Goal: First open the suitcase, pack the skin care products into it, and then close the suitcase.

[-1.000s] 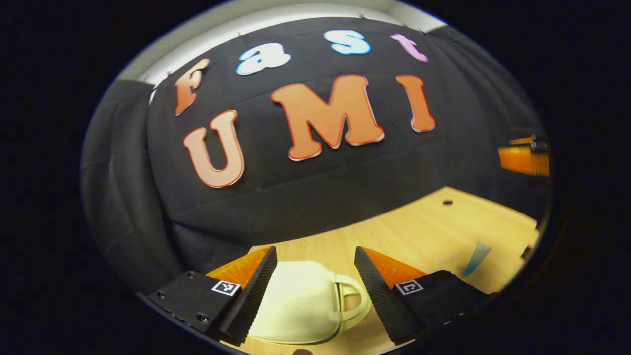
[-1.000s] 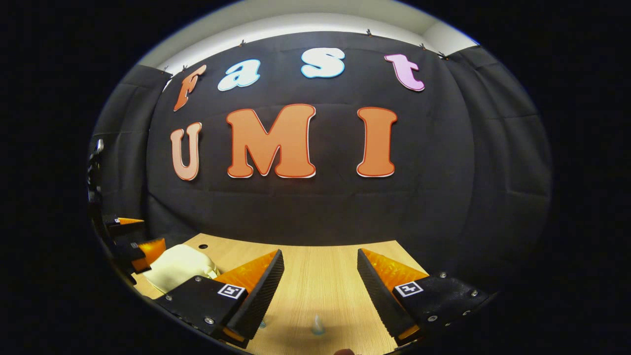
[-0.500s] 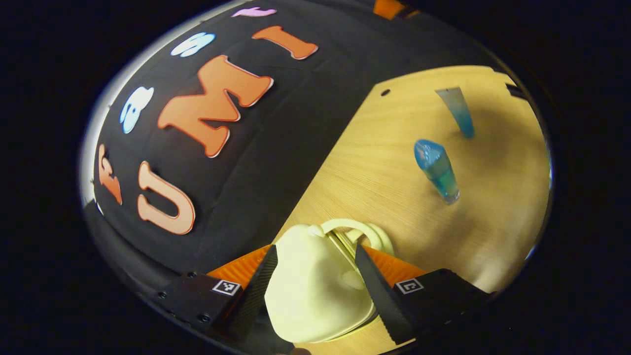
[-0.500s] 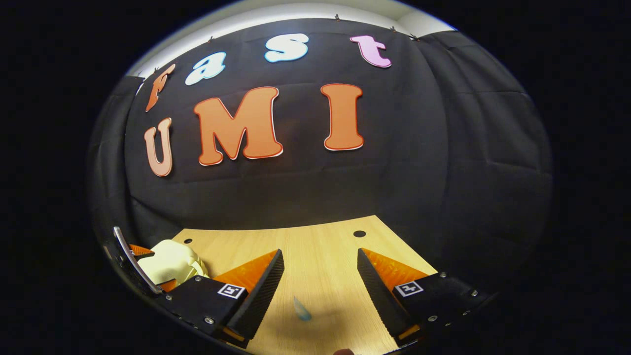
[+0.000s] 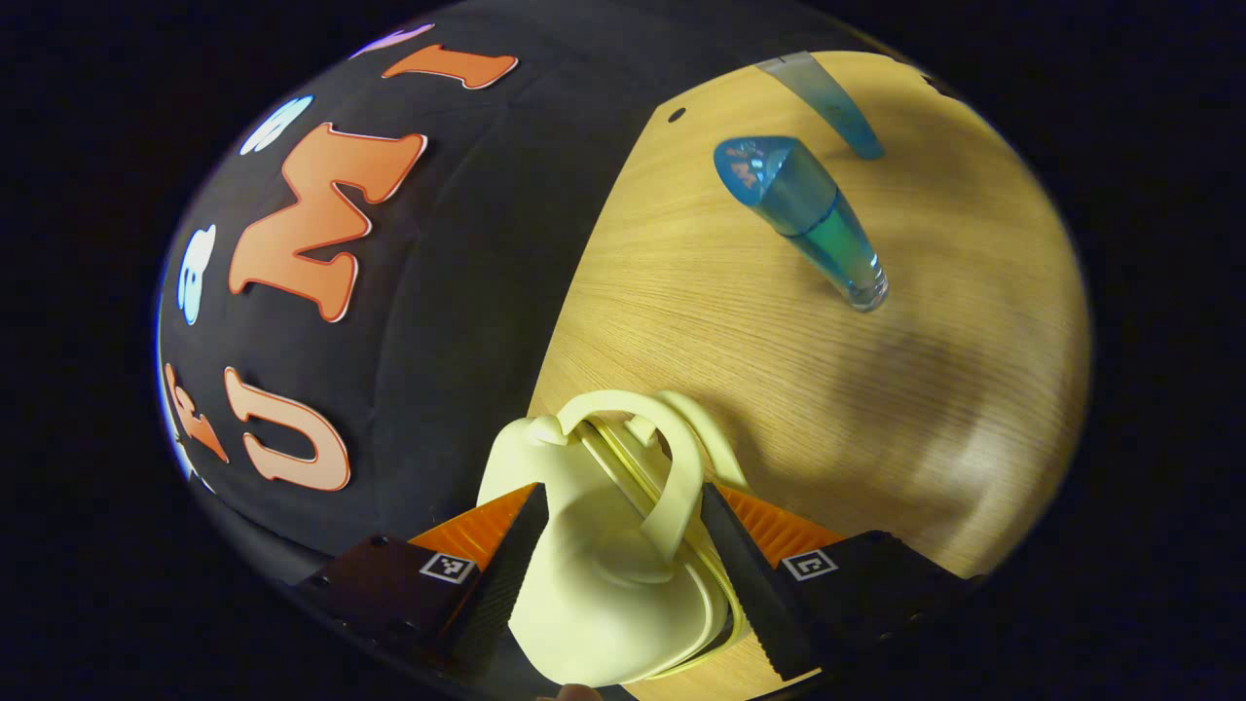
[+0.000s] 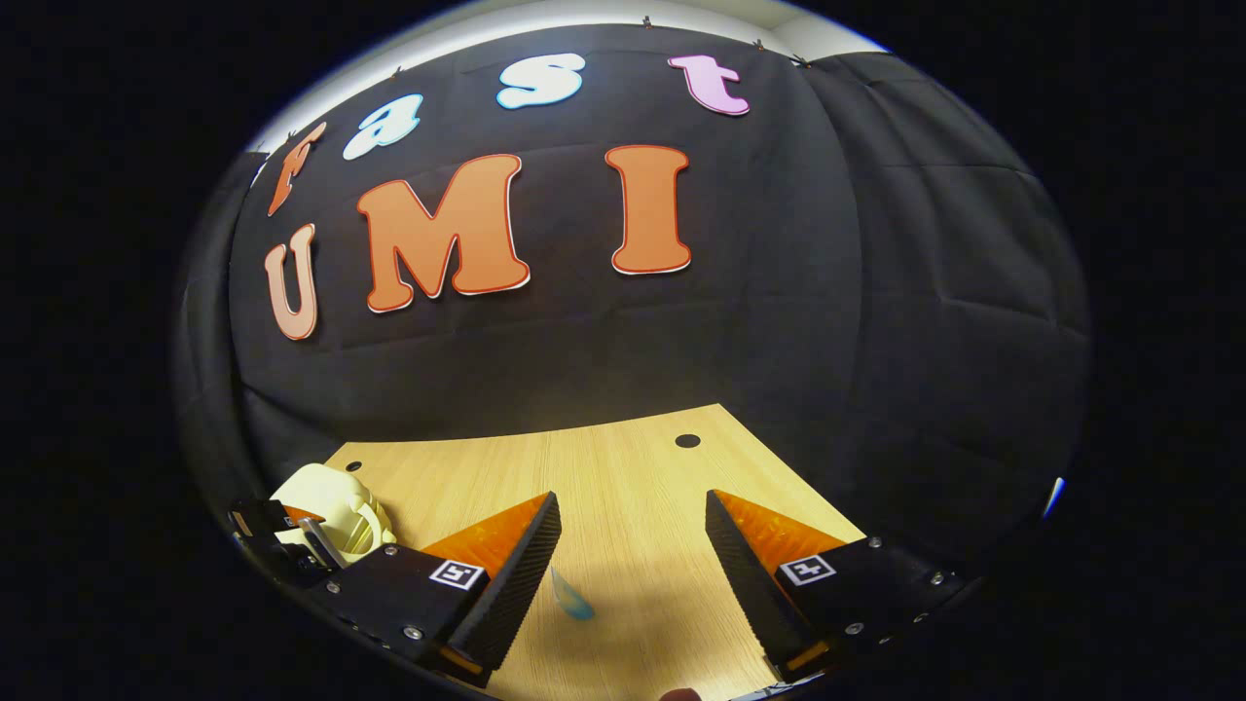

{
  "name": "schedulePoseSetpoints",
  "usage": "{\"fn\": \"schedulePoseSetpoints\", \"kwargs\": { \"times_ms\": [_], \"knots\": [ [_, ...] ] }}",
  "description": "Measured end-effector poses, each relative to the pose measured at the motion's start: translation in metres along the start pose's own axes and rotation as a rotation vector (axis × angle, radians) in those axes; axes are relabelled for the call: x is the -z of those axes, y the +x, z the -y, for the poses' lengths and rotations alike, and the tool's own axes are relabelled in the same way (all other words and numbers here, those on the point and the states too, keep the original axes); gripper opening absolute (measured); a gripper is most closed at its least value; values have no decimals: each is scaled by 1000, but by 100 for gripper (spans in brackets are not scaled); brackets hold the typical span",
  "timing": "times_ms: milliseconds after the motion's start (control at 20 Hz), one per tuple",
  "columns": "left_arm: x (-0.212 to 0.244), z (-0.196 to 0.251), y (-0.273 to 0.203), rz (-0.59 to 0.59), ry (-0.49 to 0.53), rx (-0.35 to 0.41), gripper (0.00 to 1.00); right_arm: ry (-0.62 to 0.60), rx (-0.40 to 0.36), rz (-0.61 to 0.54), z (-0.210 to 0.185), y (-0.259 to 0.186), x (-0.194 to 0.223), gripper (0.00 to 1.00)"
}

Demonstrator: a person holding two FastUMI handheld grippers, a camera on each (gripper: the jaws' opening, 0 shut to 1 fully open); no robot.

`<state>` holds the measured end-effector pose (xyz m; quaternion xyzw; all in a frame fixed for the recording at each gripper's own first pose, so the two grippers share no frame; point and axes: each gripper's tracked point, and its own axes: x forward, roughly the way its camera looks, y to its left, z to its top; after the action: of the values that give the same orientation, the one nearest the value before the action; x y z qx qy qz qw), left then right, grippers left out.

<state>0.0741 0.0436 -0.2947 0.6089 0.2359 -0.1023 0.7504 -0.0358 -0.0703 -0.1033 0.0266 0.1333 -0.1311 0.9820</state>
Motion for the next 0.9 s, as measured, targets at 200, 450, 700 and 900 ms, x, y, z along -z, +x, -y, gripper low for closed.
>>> {"fn": "schedulePoseSetpoints", "kwargs": {
  "times_ms": [200, 450, 700, 900],
  "knots": [
    [-6, 5, 20, -20, 65, 3, 72, 4, 25, -2, 9, 1, -1, 94],
    [-7, 22, 20, -72, 71, 129, 10, 4, 38, -6, 13, 3, -3, 95],
    [-21, 3, 0, -56, -215, 212, 4, -14, 12, 8, -1, 4, -7, 95],
    [-27, -21, -7, 15, -357, 151, 4, 16, -52, 15, -32, 8, -13, 95]
  ]
}}
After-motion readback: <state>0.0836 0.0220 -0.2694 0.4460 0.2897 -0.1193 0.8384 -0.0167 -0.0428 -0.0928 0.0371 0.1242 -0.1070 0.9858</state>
